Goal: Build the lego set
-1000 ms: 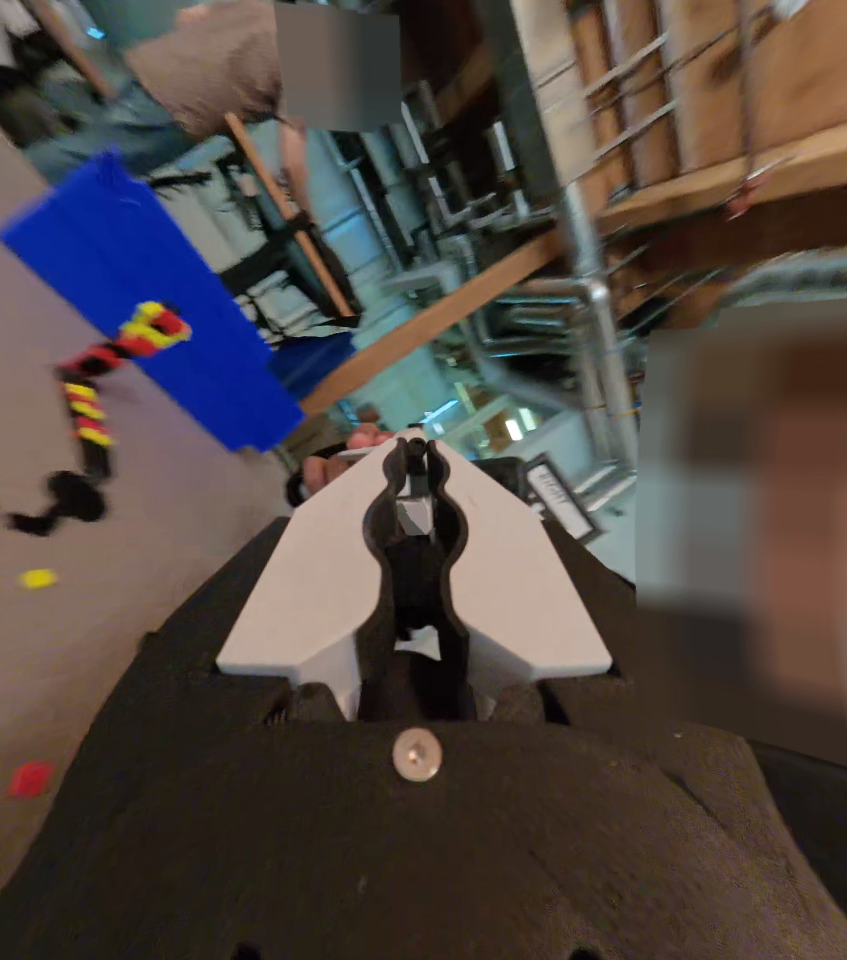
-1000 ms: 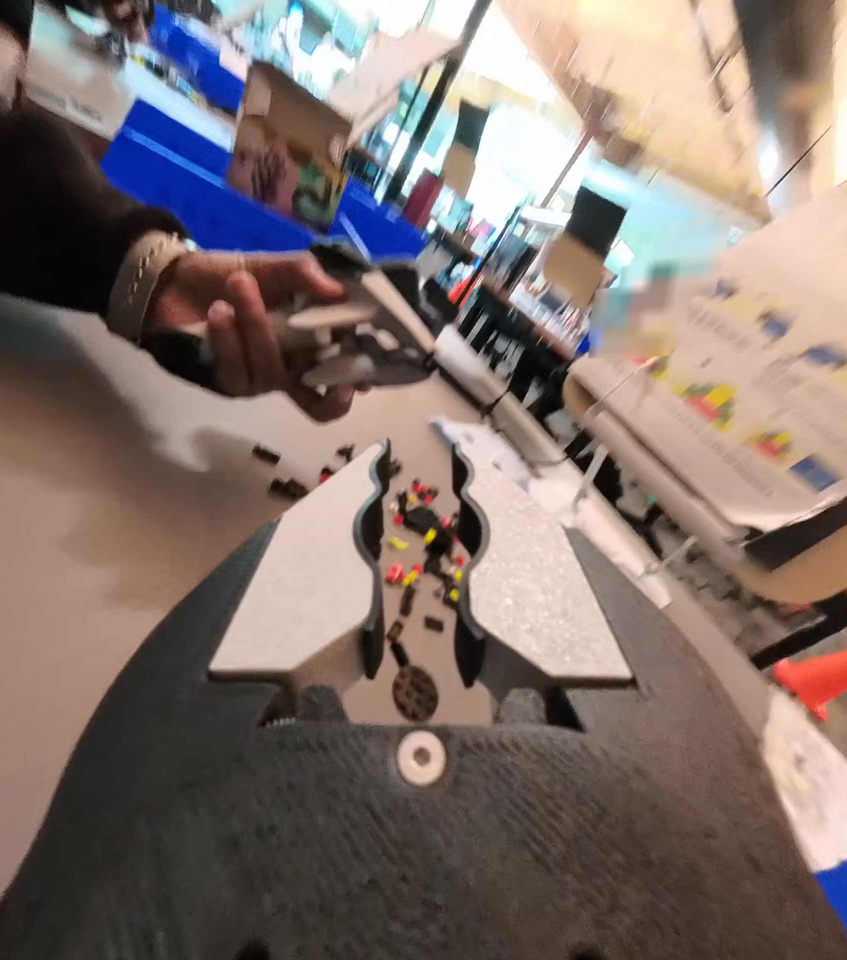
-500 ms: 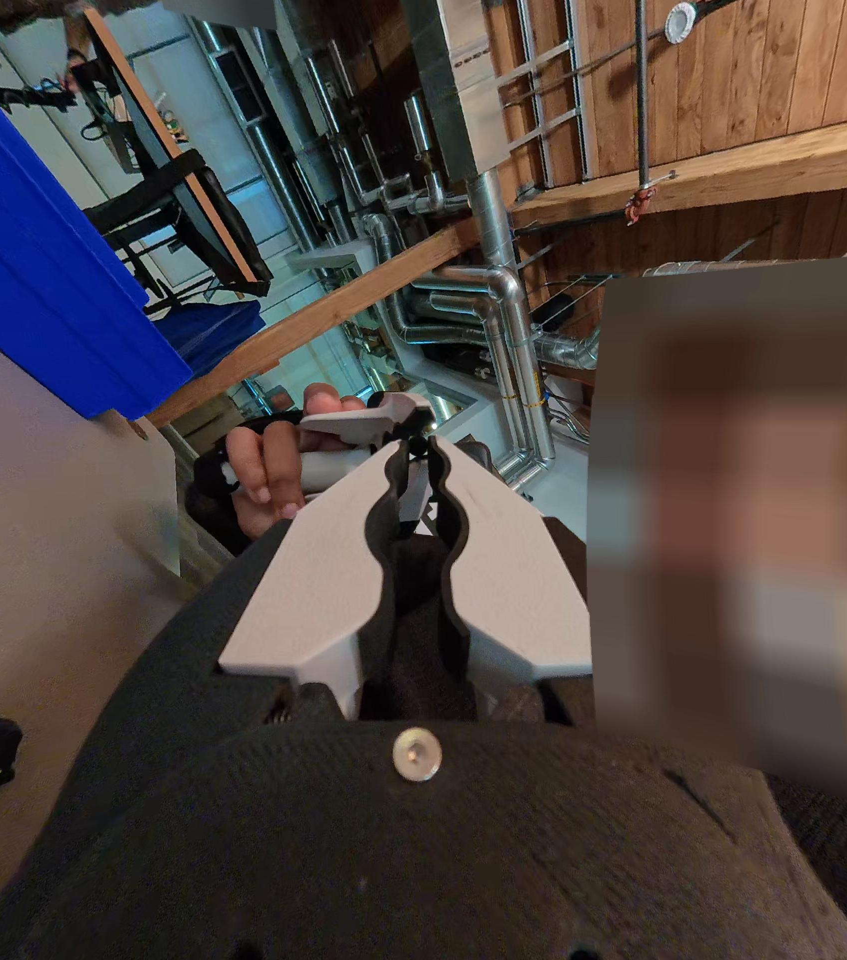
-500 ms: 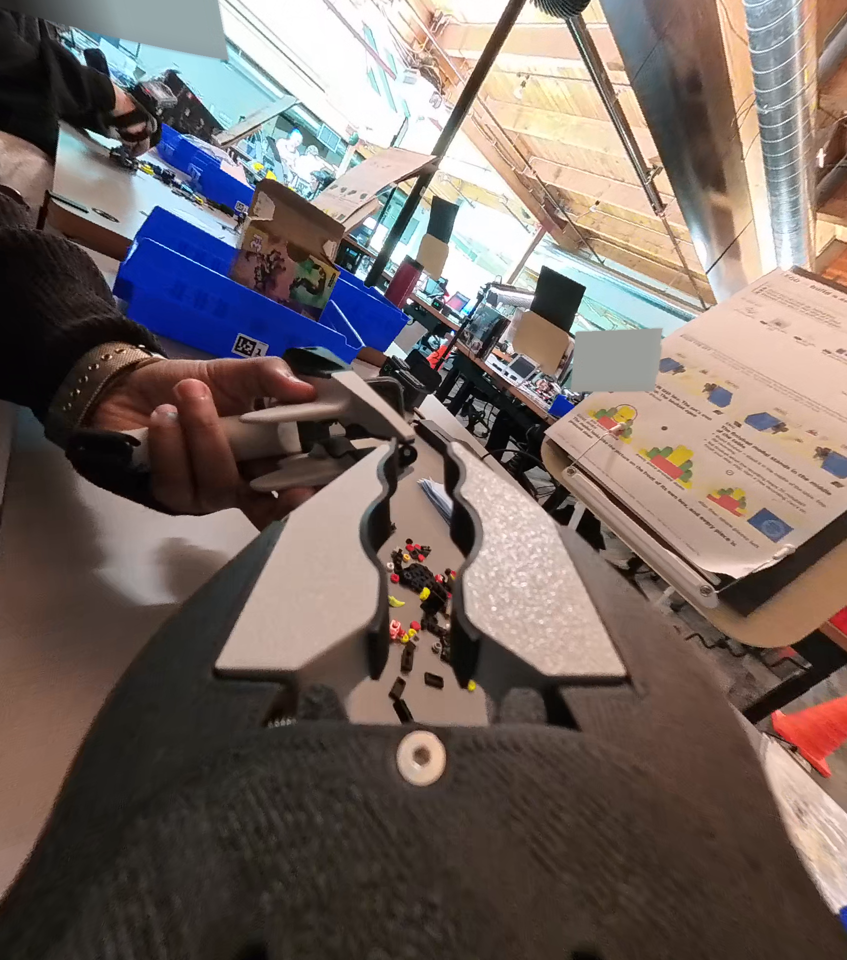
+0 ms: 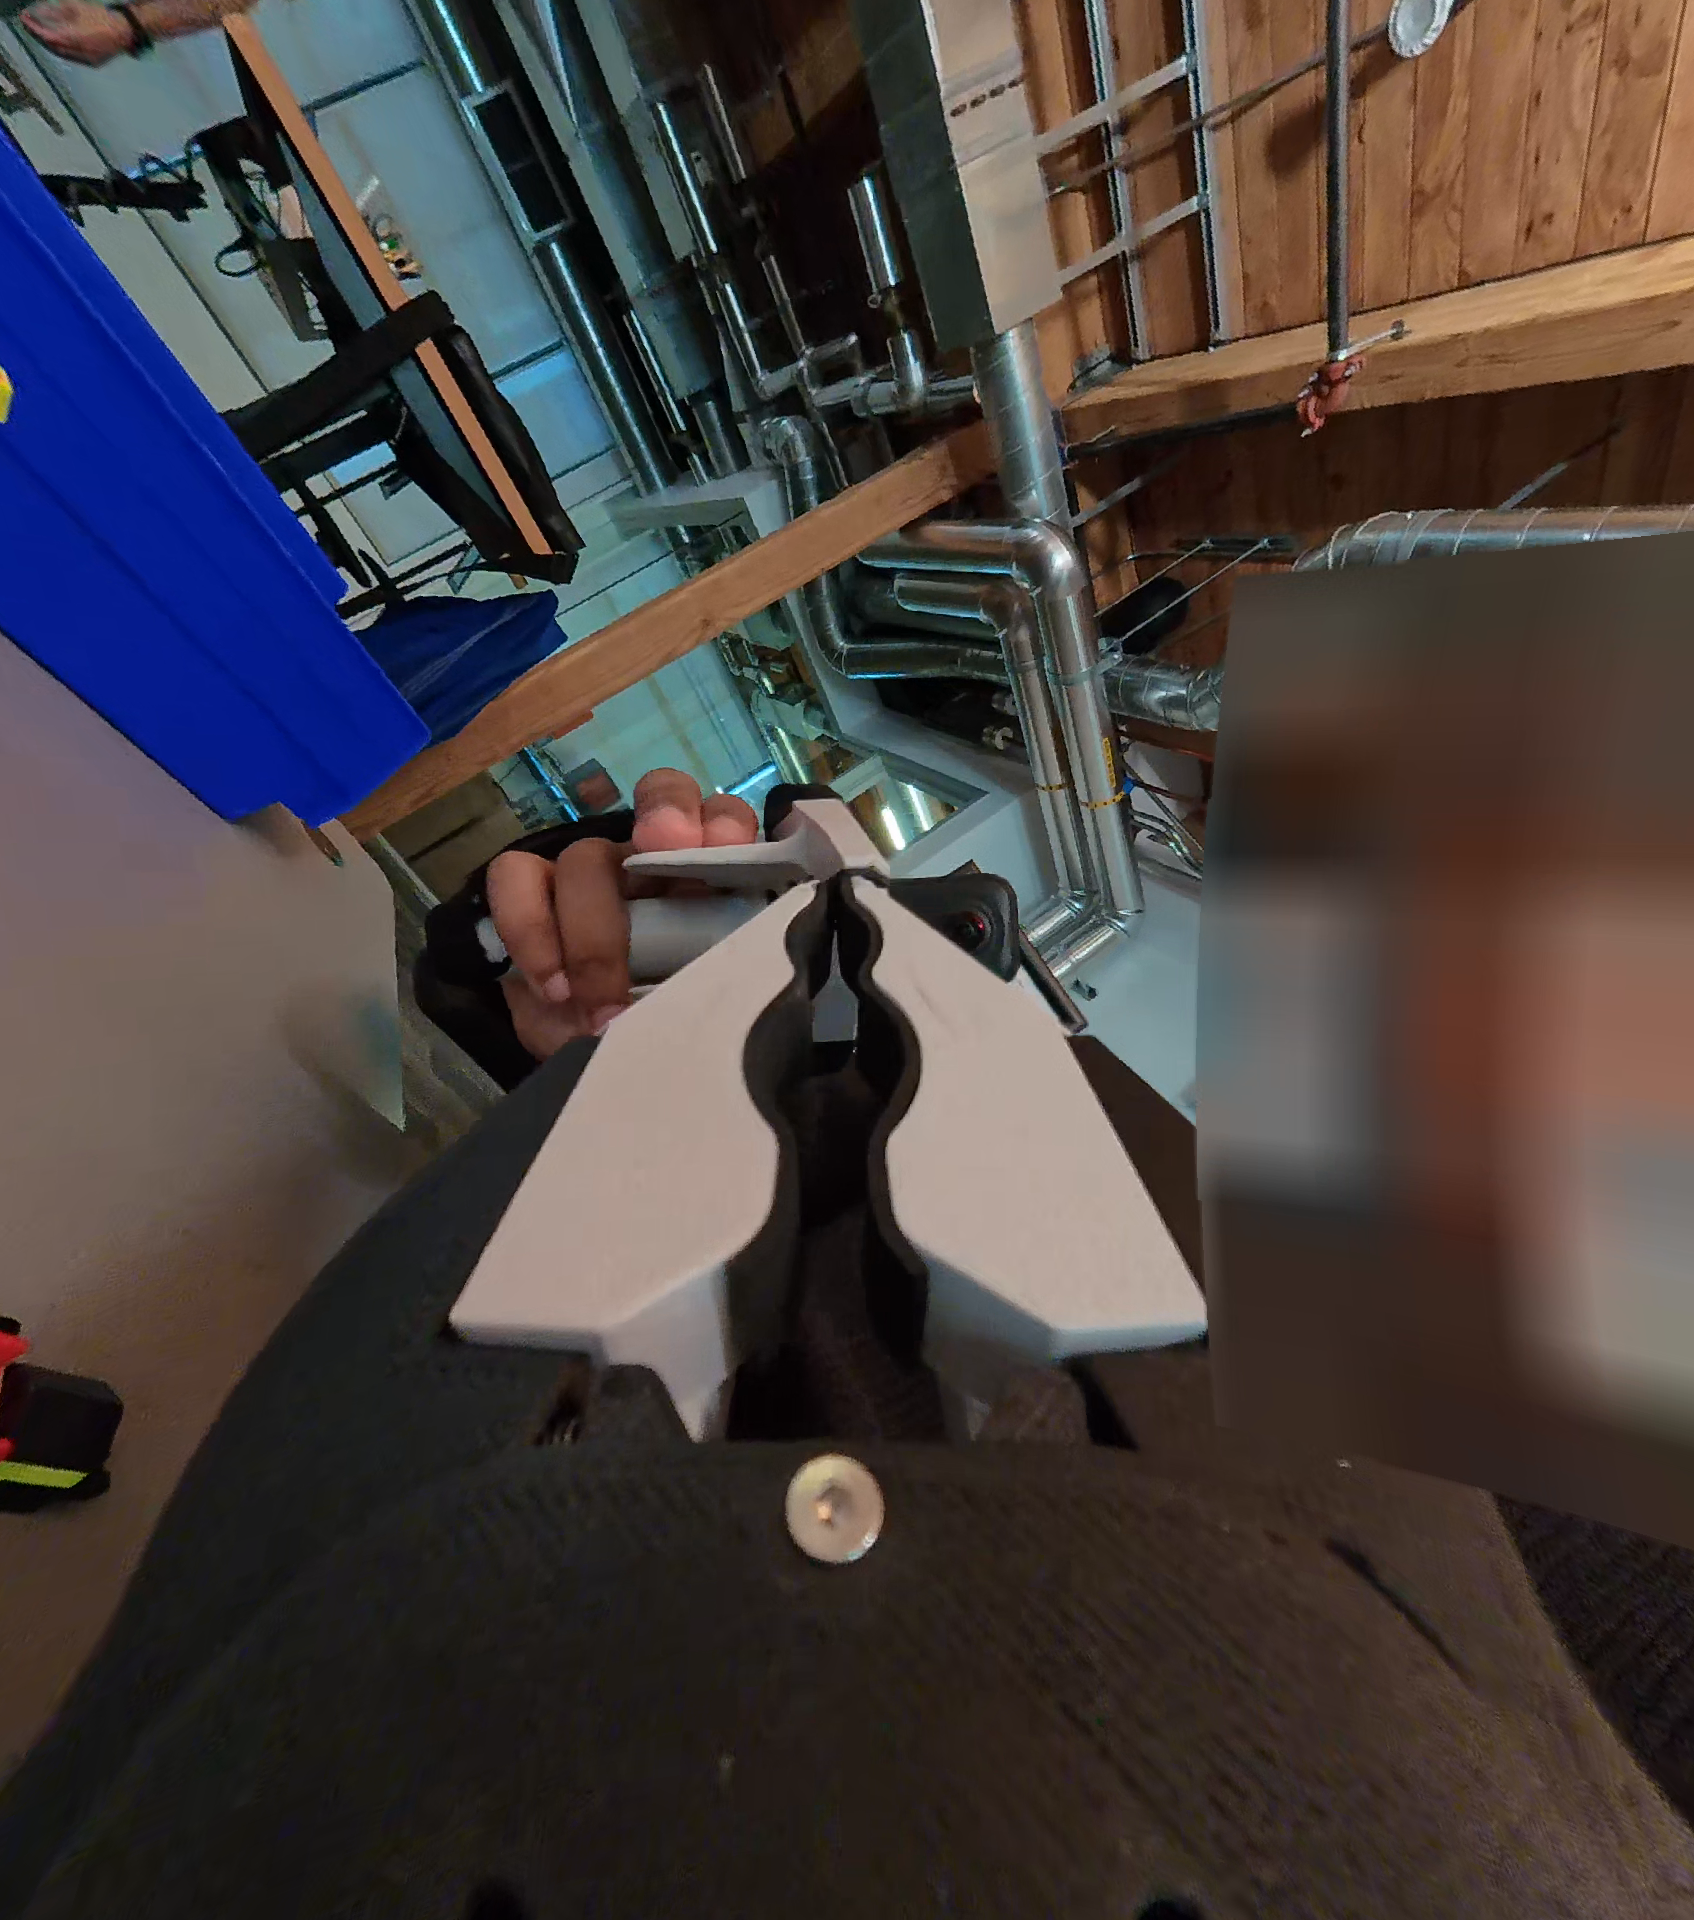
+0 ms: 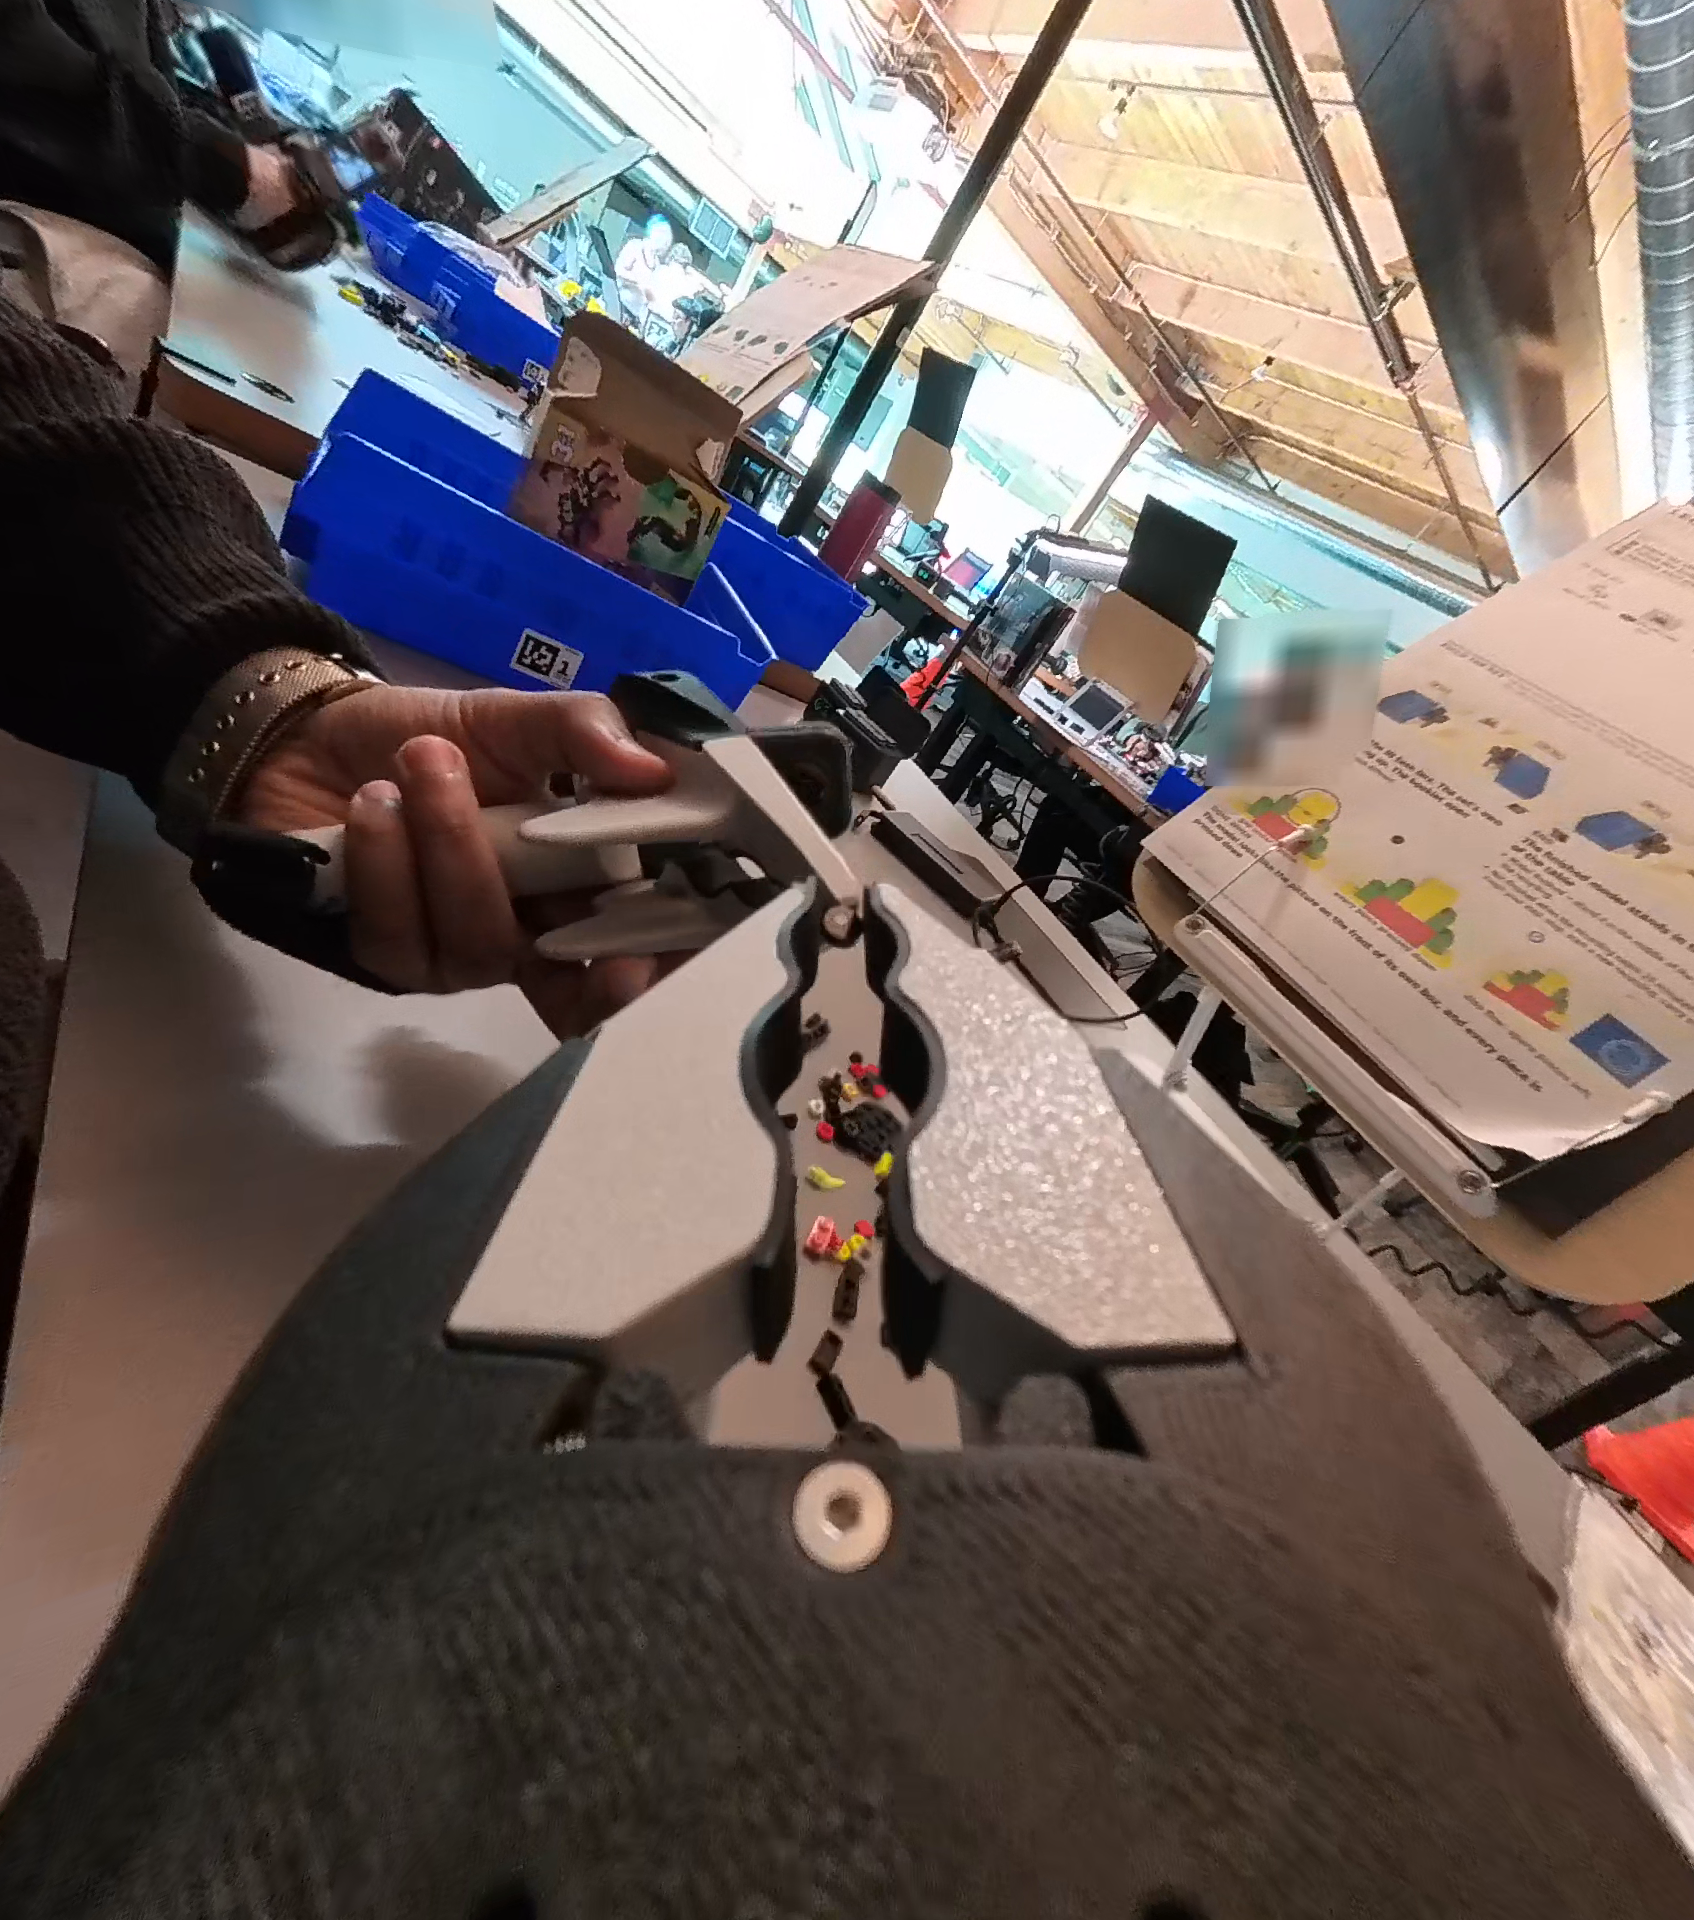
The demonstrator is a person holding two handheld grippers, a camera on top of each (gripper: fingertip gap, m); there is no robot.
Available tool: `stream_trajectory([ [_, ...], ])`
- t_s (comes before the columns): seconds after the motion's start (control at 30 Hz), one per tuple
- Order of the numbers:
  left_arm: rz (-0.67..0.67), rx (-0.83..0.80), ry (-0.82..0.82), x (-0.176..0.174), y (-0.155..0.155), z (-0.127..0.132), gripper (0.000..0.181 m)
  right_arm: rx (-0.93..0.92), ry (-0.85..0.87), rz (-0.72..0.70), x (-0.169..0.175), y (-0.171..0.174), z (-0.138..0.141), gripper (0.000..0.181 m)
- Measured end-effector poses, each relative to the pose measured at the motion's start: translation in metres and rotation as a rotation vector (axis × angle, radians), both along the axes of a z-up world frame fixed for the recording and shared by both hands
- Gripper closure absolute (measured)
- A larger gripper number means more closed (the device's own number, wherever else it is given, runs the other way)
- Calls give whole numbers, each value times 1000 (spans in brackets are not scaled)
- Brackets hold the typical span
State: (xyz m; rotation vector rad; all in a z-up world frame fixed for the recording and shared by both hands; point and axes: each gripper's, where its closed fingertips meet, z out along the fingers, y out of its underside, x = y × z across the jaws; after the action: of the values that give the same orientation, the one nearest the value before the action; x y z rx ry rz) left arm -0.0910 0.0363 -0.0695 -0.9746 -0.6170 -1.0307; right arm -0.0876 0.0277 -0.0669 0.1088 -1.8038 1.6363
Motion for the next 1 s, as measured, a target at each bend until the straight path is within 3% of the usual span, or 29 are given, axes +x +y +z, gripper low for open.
stream_trajectory([
  [0.03,12,-12,7,-1,1,-1,181,8,-10,0,-1,0,-2,176],
  [0.23,119,-94,38,-17,-4,-10,176,97,-128,-28,-17,-1,-27,176],
  [0.4,254,-192,86,-47,-25,-24,169,478,-426,-67,-40,16,-122,175],
  [0.47,285,-197,86,-56,-34,-25,169,555,-549,-47,-40,23,-146,175],
  [0.63,295,-186,73,-64,-42,-25,169,485,-667,4,-37,19,-141,175],
  [0.8,260,-194,83,-58,-36,-27,170,599,-679,-33,-38,27,-165,175],
  [1.0,247,-219,104,-55,-32,-31,171,625,-695,-27,-36,27,-173,175],
])
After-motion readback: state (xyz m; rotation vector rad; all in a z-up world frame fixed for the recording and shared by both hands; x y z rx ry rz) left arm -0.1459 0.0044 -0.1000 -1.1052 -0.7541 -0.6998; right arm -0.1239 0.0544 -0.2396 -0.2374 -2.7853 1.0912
